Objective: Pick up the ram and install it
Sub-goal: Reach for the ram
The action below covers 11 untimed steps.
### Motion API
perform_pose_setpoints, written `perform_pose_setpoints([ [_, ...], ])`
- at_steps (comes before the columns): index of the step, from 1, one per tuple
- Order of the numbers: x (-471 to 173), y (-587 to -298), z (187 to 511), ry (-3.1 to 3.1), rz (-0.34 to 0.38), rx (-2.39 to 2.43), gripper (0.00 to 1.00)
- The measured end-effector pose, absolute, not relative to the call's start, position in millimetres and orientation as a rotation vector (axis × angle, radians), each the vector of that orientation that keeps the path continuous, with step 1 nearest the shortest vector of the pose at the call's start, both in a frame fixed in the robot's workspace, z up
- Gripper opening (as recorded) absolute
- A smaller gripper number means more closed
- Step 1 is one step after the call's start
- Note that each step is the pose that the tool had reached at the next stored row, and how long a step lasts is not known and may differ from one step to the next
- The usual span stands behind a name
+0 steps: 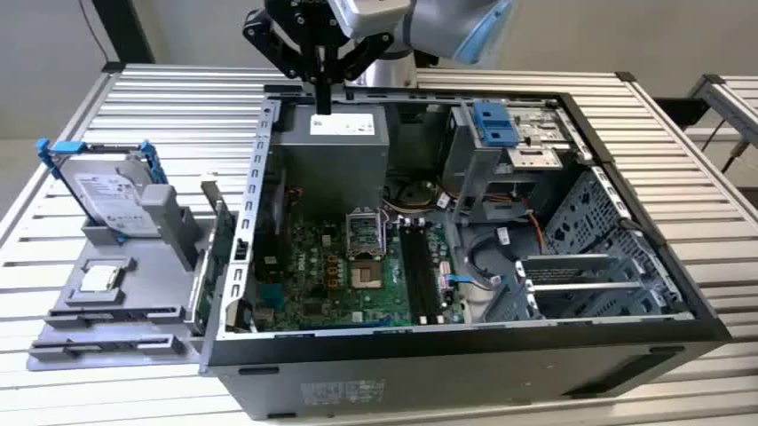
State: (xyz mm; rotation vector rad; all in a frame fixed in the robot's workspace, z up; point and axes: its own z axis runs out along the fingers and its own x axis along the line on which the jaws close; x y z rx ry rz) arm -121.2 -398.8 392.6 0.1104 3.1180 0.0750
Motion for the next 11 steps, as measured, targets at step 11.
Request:
perform_pose_setpoints([
  [11,-121.2,-398.8,392.6,3.118,0.075,0.11,0.0],
])
